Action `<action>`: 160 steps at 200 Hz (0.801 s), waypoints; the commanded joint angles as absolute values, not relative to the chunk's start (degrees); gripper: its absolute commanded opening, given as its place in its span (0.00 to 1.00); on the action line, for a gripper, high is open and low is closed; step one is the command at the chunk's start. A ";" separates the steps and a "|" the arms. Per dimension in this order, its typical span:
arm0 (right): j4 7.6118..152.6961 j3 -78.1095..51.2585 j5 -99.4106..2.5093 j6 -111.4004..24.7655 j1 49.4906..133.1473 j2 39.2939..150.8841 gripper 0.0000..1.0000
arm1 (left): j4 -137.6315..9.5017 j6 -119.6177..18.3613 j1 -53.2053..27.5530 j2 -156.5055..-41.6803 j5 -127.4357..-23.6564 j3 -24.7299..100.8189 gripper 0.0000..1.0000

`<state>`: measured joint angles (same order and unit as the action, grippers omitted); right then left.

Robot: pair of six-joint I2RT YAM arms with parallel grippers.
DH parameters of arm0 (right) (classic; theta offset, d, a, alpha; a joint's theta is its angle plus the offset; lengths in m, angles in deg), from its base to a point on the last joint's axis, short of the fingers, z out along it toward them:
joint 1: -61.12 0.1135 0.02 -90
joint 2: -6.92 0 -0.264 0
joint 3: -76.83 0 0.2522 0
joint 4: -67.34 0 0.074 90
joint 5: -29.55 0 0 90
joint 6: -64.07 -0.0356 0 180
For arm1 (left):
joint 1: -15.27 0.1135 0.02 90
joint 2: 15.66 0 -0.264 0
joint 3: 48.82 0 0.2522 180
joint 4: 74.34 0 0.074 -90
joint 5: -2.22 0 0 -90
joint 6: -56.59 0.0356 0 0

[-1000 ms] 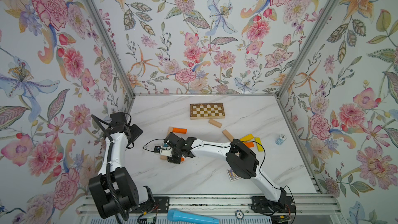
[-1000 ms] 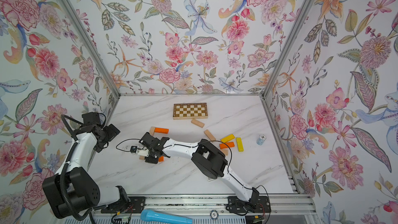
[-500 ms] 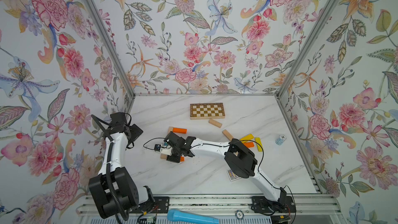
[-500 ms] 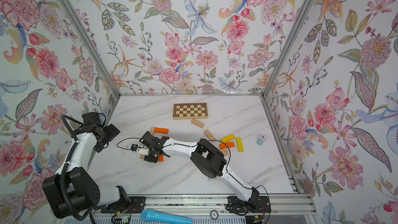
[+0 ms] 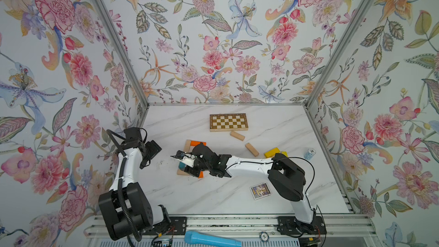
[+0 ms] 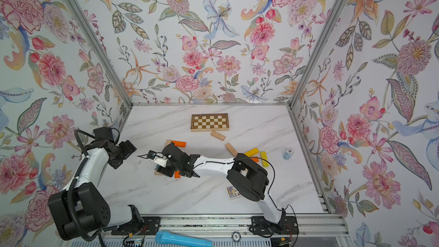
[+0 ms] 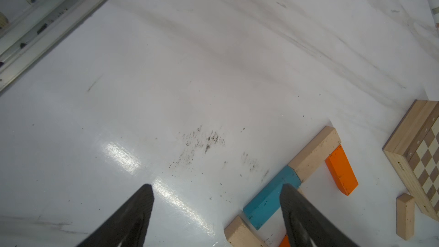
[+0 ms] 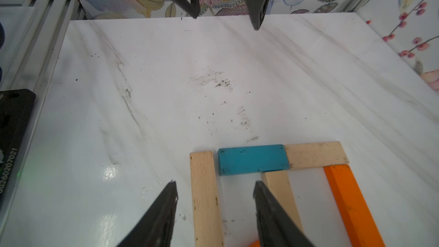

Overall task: Assemble the number 6 with building blocks
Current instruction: Assemble the building block at the center of the board.

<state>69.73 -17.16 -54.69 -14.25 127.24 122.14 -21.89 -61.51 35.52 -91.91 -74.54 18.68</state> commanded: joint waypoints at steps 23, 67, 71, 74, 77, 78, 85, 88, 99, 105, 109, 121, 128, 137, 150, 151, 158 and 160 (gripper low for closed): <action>54.30 -0.72 -60.34 -26.99 125.04 111.74 0.41 | -23.57 -56.47 32.66 -95.49 -67.94 16.23 0.60; 51.67 11.83 -62.75 -30.39 124.26 108.75 0.18 | -22.48 -54.70 28.04 -101.97 -68.60 16.37 0.32; 51.51 12.57 -62.69 -30.42 124.16 108.75 0.17 | -22.49 -54.62 27.97 -102.20 -68.54 16.23 0.29; 51.46 12.97 -62.43 -30.42 124.14 108.77 0.16 | -22.59 -54.61 27.86 -102.43 -68.50 16.19 0.28; 51.48 13.39 -62.41 -30.42 124.09 108.78 0.15 | -22.53 -54.58 27.74 -102.63 -68.34 16.03 0.26; 51.48 13.44 -62.35 -30.42 124.07 108.74 0.15 | -22.53 -54.54 27.70 -102.74 -68.30 15.97 0.25; 51.57 14.32 -62.25 -30.29 124.03 108.72 0.14 | -22.53 -54.43 27.44 -103.22 -68.27 15.88 0.21; 51.68 14.51 -62.14 -30.25 124.04 108.67 0.13 | -22.51 -54.42 27.34 -103.55 -68.35 15.77 0.19; 52.26 15.29 -61.96 -30.22 124.02 108.68 0.12 | -22.31 -54.16 26.65 -104.23 -68.62 15.83 0.14; 52.36 15.72 -61.55 -30.37 123.97 108.69 0.11 | -22.28 -54.07 26.09 -104.67 -68.69 15.74 0.10; 52.32 15.93 -61.30 -30.46 123.85 108.72 0.10 | -22.30 -53.99 25.72 -104.78 -68.89 15.74 0.08; 52.50 16.37 -60.11 -30.68 123.63 109.08 0.09 | -21.99 -53.93 24.92 -106.72 -69.44 15.75 0.05; 53.18 16.16 -59.32 -30.76 123.48 109.55 0.08 | -21.77 -53.83 24.58 -107.45 -69.42 15.66 0.00; 53.73 15.98 -58.60 -31.00 123.52 110.12 0.07 | -21.69 -53.76 24.24 -108.16 -69.32 15.58 0.00; 53.78 15.95 -57.57 -30.76 123.39 110.89 0.07 | -21.58 -53.82 23.32 -108.95 -69.48 15.54 0.00; 53.77 15.96 -57.52 -30.76 123.37 110.94 0.07 | -21.57 -53.81 23.25 -109.02 -69.53 15.51 0.00; 53.64 16.03 -57.31 -30.77 123.41 111.31 0.07 | -21.35 -53.80 22.57 -109.40 -69.98 15.48 0.00; 53.61 15.93 -57.18 -30.77 123.34 111.44 0.07 | -21.24 -53.91 22.39 -109.54 -70.08 15.52 0.00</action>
